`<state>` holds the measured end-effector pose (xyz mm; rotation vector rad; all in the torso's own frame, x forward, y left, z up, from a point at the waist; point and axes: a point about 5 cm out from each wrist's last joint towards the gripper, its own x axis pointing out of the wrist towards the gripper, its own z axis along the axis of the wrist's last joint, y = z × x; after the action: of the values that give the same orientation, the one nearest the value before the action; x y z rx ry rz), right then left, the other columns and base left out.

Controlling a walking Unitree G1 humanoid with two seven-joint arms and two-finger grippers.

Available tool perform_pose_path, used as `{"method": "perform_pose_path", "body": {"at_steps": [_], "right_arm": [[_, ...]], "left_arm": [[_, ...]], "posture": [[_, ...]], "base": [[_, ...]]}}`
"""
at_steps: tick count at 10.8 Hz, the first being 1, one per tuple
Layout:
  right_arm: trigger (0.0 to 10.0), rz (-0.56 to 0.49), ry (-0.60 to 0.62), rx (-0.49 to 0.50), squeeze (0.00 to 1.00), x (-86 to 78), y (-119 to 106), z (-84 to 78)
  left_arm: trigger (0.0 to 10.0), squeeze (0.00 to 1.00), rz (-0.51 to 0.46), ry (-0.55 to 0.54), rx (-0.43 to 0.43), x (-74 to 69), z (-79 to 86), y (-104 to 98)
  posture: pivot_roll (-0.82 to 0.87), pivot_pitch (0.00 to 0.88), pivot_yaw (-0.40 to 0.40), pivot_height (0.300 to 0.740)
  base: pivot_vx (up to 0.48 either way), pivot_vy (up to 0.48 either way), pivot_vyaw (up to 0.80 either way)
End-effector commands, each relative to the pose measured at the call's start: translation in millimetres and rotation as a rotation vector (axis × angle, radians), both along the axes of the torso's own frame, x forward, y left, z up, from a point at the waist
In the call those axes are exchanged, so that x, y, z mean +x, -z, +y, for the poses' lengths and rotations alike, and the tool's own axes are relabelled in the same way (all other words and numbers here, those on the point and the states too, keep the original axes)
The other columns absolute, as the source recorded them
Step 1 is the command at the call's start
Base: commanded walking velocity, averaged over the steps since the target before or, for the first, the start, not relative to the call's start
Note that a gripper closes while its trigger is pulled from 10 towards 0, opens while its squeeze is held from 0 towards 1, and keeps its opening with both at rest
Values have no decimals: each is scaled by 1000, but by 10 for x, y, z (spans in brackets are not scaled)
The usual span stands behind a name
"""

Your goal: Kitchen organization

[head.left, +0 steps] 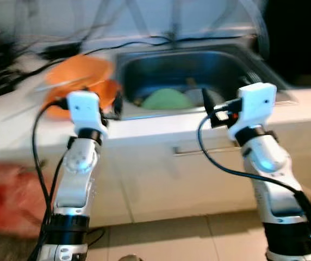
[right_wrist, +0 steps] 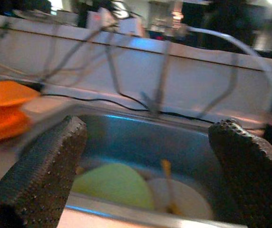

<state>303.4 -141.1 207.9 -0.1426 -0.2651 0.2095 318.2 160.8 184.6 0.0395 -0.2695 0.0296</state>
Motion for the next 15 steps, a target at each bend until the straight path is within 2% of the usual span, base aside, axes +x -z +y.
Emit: {"method": "perform_pose_path", "body": {"at_steps": [1, 3, 6, 7, 14, 15], "right_arm": [[10000, -24, 19, 7, 0, 24, -56, -11], [10000, -44, 61, 23, 0, 77, -96, -50], [10000, -136, 106, 12, 0, 19, -302, -108], [10000, -153, 113, 9, 0, 2, -345, -119], [10000, -163, 102, -23, 0, -28, -368, -103], [10000, -159, 95, -28, 0, -30, -354, -89]], "left_arm": [[10000, 0, -2, -44, -16, 21, 45, -17], [10000, 0, -5, -38, 10, 19, 94, -33], [10000, 0, -111, -15, -26, 21, 92, -383], [10000, 0, -126, -12, -27, 12, 105, -436], [10000, 0, -114, -43, -43, -9, 142, -453], [10000, 0, -110, -68, -43, -8, 171, -446]], "posture": [[104, 0, 68, 740], [102, 0, 68, 740], [98, 0, 67, 740], [97, 0, 65, 740], [102, 0, 55, 740], [102, 0, 54, 740]], "base": [[0, 0, 800], [0, 0, 222], [80, 0, 0], [375, 0, 0], [451, 0, 0], [0, 0, 0]]}}
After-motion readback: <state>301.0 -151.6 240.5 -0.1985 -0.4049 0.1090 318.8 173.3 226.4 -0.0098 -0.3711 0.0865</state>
